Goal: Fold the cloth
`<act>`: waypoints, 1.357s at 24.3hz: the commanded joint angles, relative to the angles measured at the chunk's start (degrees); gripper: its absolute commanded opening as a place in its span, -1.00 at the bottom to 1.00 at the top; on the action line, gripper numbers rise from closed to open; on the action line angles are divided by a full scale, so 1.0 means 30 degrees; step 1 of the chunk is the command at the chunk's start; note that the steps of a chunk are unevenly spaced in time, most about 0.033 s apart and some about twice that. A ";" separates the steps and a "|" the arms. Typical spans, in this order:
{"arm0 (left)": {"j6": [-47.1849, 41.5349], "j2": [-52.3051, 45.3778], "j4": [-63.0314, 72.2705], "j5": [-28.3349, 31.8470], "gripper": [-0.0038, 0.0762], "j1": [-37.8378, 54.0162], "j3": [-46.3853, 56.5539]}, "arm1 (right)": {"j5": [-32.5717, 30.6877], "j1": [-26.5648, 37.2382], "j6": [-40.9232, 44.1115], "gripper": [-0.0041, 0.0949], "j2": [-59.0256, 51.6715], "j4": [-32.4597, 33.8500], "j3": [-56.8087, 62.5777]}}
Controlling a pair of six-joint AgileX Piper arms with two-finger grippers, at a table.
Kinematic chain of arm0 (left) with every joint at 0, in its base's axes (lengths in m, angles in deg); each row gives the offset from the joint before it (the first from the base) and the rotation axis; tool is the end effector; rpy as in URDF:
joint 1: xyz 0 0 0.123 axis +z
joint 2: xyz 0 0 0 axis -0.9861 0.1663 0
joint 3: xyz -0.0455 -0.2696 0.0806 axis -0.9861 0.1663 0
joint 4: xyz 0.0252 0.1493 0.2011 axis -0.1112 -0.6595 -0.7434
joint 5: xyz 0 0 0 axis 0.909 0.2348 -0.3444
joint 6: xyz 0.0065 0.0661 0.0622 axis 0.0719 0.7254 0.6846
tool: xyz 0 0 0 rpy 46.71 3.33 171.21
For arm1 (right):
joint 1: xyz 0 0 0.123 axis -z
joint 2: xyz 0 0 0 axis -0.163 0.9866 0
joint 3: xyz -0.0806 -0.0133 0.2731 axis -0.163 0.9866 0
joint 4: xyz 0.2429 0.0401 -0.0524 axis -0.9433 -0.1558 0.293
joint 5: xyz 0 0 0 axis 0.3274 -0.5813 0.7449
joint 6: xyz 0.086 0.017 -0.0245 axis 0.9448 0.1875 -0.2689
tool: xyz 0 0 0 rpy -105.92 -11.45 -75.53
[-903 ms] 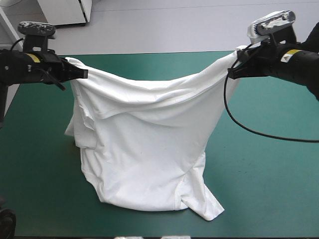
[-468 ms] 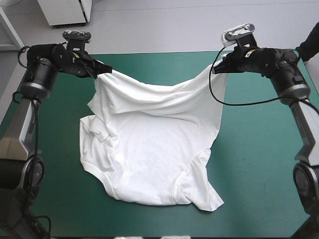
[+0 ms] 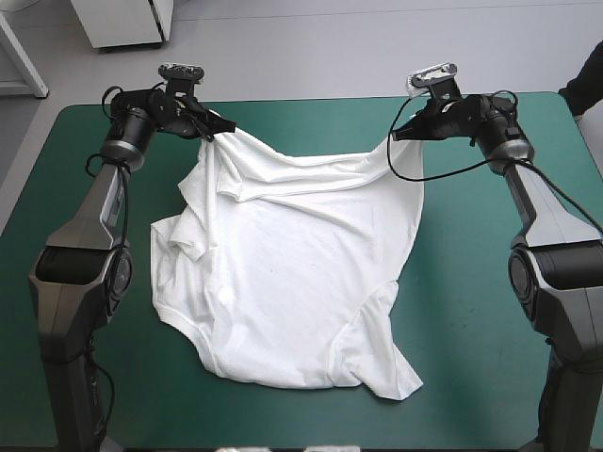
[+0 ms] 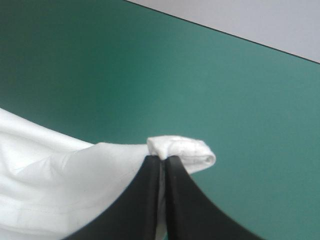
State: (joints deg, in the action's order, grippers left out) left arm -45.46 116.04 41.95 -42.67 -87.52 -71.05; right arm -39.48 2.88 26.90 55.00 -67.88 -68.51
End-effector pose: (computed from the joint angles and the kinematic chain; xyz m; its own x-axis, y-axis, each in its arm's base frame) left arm 0.5002 -0.0753 0.3051 -0.6782 0.1614 -0.7169 0.2756 0.9603 -0.0444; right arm 0.4926 0.0720 0.2960 -0.5749 -0.2528 -0.7782 -0.3597 0.9323 -0.0372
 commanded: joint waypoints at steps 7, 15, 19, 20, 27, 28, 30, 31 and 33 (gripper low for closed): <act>-0.0016 0.0952 0.0658 0.1418 -0.92 -0.0085 -0.2170 | 0.1114 0.0326 -0.0978 -0.86 0.0395 -0.1185 -0.0782; 0.0491 -0.0094 0.0528 -0.1638 0.04 -0.0046 -0.2196 | -0.2725 0.1783 -0.1240 0.25 -0.0402 -0.2607 -0.0782; 0.0369 -0.2583 -0.0436 -0.3956 0.03 -0.0046 -0.2196 | -0.5738 0.2008 -0.0719 0.14 -0.2380 -0.3193 -0.0742; 0.0092 -0.3217 -0.0952 -0.4472 0.03 -0.0046 -0.1984 | -0.5976 0.1921 -0.0719 0.10 -0.2938 -0.3495 -0.0742; -0.1434 -1.0147 -0.4568 -0.7421 0.03 -0.0018 0.5998 | -0.7524 -0.0061 -0.0487 -0.06 -0.8927 -0.3052 0.3074; -0.1709 -1.0726 -0.5063 -0.7431 0.03 -0.0018 0.6925 | -0.7881 -0.0315 -0.0247 -0.06 -0.9534 -0.2722 0.3794; -0.1875 -1.2080 -0.5576 -0.7593 0.03 -0.0018 0.9001 | -0.8654 -0.0659 0.0320 -0.06 -1.0528 -0.2010 0.5061; -0.2083 -1.2559 -0.5715 -0.7688 0.03 -0.0018 0.9939 | -0.9012 -0.0850 0.0504 -0.06 -1.1051 -0.1798 0.5776; -0.2219 -1.3674 -0.5806 -0.7779 0.03 -0.0018 1.1715 | -0.9461 -0.0933 0.0547 -0.06 -1.2109 -0.1801 0.7177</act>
State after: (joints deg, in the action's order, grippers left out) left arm -50.81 81.28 25.72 -65.93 -87.47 -40.55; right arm -67.53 0.50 27.83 24.57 -73.48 -50.10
